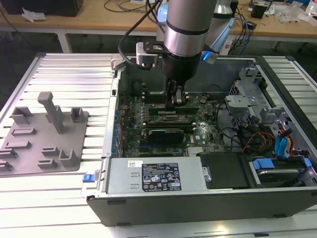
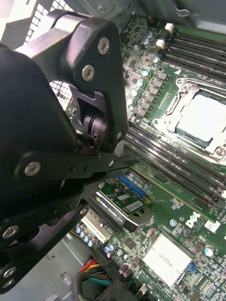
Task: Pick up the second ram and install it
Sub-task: 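Insert the second ram into the second slot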
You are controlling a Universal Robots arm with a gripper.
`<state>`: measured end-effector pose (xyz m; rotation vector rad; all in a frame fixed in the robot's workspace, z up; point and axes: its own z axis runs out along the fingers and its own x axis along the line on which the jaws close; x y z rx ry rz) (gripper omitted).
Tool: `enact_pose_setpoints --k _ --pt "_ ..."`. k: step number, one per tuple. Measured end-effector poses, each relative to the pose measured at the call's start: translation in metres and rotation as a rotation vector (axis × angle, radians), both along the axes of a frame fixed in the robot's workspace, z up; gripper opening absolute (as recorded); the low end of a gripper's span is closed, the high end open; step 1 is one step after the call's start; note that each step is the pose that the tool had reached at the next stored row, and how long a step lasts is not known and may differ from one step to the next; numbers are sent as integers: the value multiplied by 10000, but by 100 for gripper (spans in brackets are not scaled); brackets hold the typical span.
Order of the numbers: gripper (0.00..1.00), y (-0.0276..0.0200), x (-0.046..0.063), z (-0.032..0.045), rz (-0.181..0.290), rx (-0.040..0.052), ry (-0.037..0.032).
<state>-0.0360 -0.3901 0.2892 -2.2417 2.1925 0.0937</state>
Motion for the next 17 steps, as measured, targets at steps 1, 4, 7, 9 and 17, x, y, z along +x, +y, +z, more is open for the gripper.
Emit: enact_pose_setpoints --k 1,4,7,9,17 --pt "9 0 0 0 0 0 0" --pt "9 0 0 -5 0 2 -1" --pt "9 0 0 -19 0 -1 -1" --pt "9 0 0 -30 0 4 -3" --pt "9 1 0 -172 0 1 -55"
